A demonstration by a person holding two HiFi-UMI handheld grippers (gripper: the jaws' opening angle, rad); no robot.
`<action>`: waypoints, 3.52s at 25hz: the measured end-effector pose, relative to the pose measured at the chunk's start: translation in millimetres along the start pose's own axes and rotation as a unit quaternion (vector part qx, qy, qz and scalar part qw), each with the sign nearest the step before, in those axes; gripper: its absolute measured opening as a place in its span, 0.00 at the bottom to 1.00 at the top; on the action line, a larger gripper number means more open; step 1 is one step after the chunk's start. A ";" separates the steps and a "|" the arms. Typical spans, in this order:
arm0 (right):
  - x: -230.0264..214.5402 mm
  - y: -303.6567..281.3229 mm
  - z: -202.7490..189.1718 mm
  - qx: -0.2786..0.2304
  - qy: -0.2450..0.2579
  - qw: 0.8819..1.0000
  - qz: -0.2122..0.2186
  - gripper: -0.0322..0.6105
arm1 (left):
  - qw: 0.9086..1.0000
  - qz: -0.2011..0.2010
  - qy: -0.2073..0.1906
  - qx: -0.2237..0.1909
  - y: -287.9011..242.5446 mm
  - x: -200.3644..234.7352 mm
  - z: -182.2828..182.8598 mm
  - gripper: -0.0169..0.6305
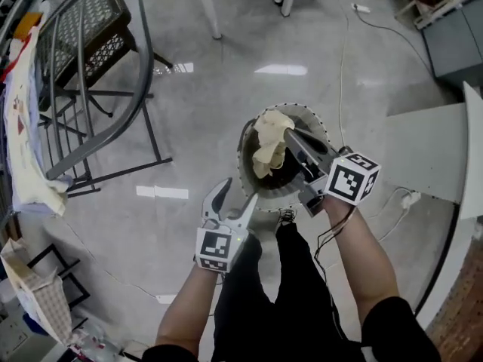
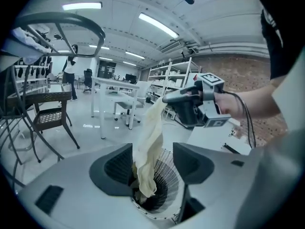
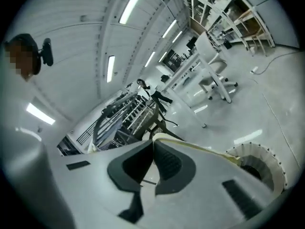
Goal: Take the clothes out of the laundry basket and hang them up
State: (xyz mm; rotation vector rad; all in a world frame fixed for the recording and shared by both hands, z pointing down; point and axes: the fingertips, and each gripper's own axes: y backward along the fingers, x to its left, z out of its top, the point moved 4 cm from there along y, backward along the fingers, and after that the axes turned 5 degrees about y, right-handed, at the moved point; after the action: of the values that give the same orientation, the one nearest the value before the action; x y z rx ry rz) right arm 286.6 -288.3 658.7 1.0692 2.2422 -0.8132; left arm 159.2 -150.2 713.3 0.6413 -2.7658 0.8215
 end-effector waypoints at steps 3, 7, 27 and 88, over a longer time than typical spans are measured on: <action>50.8 18.2 45.1 -0.014 0.027 0.999 0.020 0.07 | 1.000 0.002 -0.003 -0.004 15.0 -6.6 28.8 0.40; 111.6 47.5 97.6 -0.039 0.062 0.996 0.041 0.07 | 1.000 0.007 -0.019 -0.009 33.3 -14.8 63.6 0.41; 384.8 188.3 287.3 -0.158 0.249 0.938 0.182 0.07 | 0.998 0.016 -0.028 -0.060 88.0 -6.8 182.3 0.48; 624.2 13.0 -28.9 0.090 0.245 0.884 0.386 0.07 | 0.770 0.524 0.091 -0.353 766.7 35.5 123.5 0.04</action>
State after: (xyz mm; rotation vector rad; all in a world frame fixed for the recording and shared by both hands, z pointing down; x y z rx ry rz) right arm -53.0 49.1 257.0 2.2554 1.8147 -0.4198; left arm -227.0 346.3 256.6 -1.1302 -2.7379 -0.1407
